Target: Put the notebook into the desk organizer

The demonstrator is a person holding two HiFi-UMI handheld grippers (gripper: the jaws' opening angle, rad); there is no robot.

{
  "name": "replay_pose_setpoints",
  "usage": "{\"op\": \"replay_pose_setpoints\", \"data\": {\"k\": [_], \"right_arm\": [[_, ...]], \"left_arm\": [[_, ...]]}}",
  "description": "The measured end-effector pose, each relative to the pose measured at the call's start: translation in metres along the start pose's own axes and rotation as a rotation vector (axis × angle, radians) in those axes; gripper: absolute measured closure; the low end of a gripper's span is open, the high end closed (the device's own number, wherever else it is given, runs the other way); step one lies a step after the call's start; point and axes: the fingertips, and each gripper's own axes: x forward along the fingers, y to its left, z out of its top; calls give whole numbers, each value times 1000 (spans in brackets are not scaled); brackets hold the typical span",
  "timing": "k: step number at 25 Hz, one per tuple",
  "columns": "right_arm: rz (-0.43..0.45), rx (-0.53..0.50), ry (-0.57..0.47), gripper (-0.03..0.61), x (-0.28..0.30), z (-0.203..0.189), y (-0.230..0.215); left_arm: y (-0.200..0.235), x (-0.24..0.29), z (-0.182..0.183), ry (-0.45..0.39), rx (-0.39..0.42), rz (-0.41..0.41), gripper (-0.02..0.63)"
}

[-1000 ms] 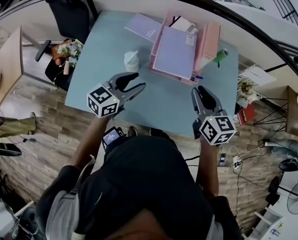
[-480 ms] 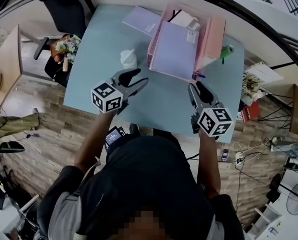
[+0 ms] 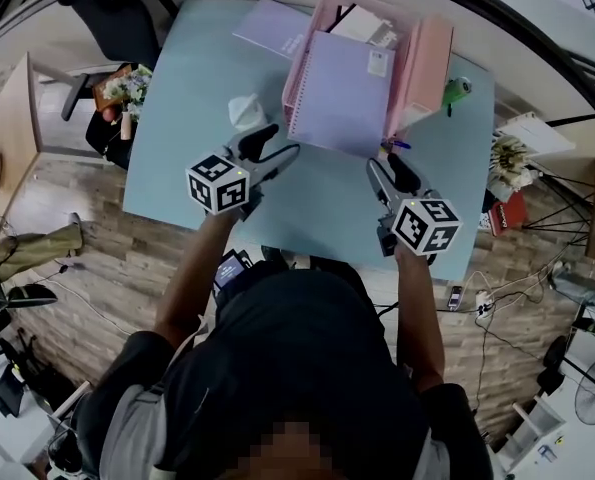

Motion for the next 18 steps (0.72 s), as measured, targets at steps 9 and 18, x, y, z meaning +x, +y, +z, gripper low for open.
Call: {"op": "replay_pose_setpoints", "data": {"k": [9, 18], "right_arm": [[59, 114, 28, 325, 30, -8, -15], [91, 163, 59, 325, 49, -14, -18]], "left_arm": [[12, 23, -8, 5, -88, -1, 264], [13, 37, -11, 14, -100, -18, 264]]}}
